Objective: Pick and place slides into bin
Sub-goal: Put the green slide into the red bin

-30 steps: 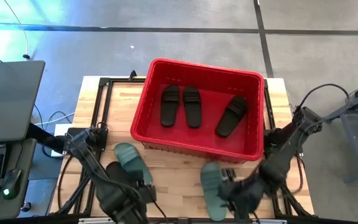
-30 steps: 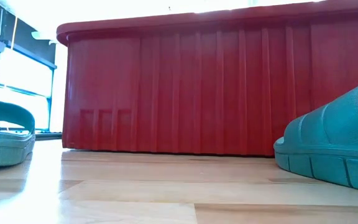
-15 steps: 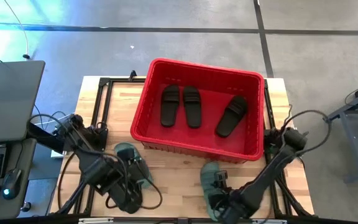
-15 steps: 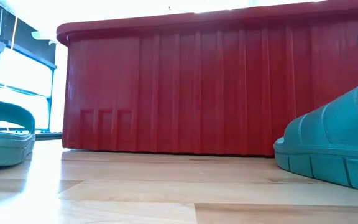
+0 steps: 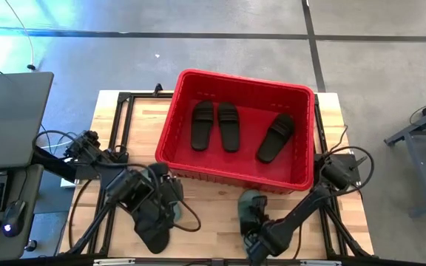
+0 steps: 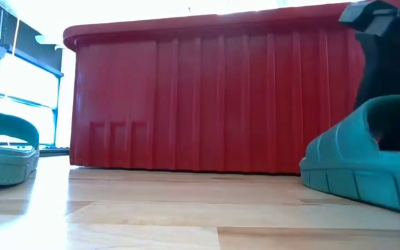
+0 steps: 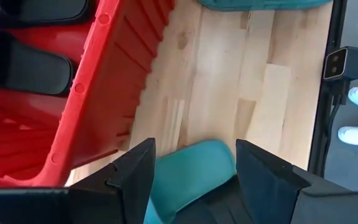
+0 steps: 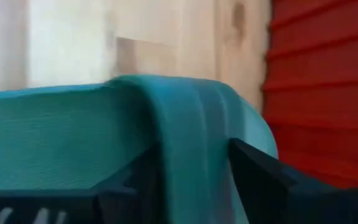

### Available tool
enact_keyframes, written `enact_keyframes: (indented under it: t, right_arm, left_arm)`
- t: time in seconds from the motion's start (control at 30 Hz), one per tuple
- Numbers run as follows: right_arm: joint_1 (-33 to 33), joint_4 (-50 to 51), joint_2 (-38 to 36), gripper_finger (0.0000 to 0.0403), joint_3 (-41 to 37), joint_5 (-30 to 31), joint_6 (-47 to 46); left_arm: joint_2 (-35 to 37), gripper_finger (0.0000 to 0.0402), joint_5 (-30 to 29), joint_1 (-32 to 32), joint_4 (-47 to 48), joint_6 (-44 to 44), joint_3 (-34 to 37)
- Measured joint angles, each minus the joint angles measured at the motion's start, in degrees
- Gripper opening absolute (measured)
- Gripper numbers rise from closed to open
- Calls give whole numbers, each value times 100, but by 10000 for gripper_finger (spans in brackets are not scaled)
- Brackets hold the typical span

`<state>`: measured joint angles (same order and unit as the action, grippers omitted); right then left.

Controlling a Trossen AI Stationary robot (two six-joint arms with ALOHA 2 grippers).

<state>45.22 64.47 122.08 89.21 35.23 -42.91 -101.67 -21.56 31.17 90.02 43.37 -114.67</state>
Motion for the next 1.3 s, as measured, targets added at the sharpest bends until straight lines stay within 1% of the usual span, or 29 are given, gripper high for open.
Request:
enact_keyframes:
  t: [0.1, 0.17, 0.23, 0.27, 0.3, 0.37, 0.43, 0.53, 0.63, 0.8, 0.93, 1.03, 1.1, 1.17, 1.23, 1.3]
  right_arm:
    - [-78, 91, -34, 121, 2, -131, -79]
    - [-113, 121, -57, 83, 2, -275, 4]
    - [-139, 172, -67, 36, 17, -426, 15]
    - [-141, 284, -70, 19, 69, -480, -17]
    - [-139, 420, -70, 11, 165, -518, -27]
    - [-131, 795, -72, 16, 454, -449, -80]
    - [-91, 1215, -78, 14, 888, -235, -68]
    - [-52, 1894, -87, 5, 1687, -72, 37]
    - [6, 2499, -94, 5, 2548, 343, -72]
    - [-54, 2553, -188, 3, 3332, 594, 294]
    - [-184, 2527, -188, 2, 4071, 381, 578]
    - [-254, 2373, -222, 1, 4596, 470, 617]
    - [-250, 1831, -552, 1, 4303, 780, 907]
    - [-278, 1668, -826, 1, 4159, 1197, 1170]
    - [-331, 1837, -995, 1, 4135, 1807, 1188]
    - [-443, 2199, -1105, 1, 4129, 2654, 1101]
  left_arm:
    - [2, 205, 13, -56, -1, -152, 0]
    - [43, 205, 10, -59, -1, -250, 2]
    - [81, 205, 8, -56, 2, -270, 0]
    - [99, 205, 8, -49, -1, -270, 0]
    - [106, 205, 8, -37, -1, -279, 0]
    - [124, 205, -2, -39, 2, -294, 0]
    - [140, 205, -7, -39, -2, -392, 0]
    - [172, 205, -7, -39, 0, -568, 0]
    - [173, 205, -31, -43, -2, -609, 0]
    - [175, 205, -196, -43, -2, -872, 0]
    - [175, 205, -231, -43, 0, -914, 0]
    - [175, 205, -205, -39, -2, -917, 0]
    - [175, 205, -160, -10, -2, -909, 0]
    - [175, 205, -153, 6, 0, -920, 0]
    - [175, 205, -103, 7, -2, -974, 0]
    - [175, 205, -22, 5, 0, -998, 0]
